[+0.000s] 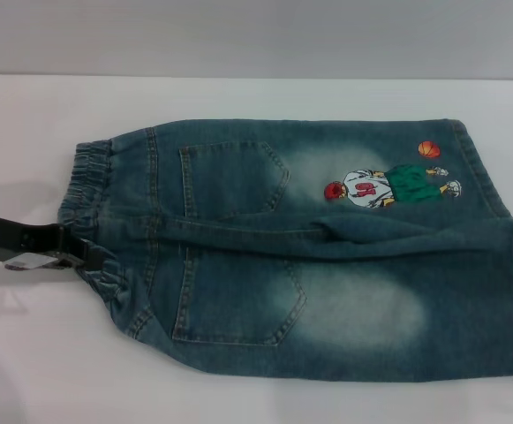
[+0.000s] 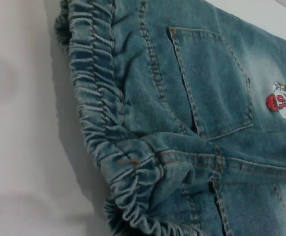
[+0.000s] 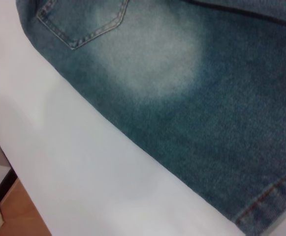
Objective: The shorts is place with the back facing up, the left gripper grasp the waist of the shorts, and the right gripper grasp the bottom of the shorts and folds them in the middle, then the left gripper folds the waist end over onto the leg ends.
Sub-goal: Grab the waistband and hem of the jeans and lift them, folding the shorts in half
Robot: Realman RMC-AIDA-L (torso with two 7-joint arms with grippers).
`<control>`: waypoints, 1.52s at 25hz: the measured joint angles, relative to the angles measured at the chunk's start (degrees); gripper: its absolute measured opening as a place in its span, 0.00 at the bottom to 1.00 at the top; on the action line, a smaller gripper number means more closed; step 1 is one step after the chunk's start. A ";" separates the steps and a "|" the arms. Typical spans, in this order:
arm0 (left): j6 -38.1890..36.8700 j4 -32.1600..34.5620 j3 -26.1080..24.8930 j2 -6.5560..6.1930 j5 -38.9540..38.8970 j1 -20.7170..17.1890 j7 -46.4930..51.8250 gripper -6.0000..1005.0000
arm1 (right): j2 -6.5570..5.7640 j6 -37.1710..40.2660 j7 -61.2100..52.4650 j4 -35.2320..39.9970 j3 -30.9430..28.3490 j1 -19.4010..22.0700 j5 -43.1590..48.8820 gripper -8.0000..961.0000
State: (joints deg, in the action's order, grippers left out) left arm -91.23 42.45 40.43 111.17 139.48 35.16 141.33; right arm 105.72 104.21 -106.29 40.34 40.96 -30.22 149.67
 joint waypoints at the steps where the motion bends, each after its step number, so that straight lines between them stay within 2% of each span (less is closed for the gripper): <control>1: -0.03 0.00 0.00 -0.01 0.00 0.00 0.00 0.06 | -0.04 0.01 -0.09 0.10 0.00 -0.06 0.16 0.59; 28: 0.12 0.00 0.00 0.19 0.00 0.27 0.00 0.06 | -0.05 -1.16 -1.96 0.97 0.59 -0.99 0.89 0.59; 38: 0.28 0.00 0.00 0.35 0.00 0.26 0.00 0.06 | 0.49 -2.12 -2.38 0.97 0.79 -1.30 1.19 0.59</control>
State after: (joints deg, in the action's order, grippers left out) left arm -90.95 42.45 40.43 111.52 139.48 35.42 141.32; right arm 106.21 102.09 -108.66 41.31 41.75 -31.52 150.86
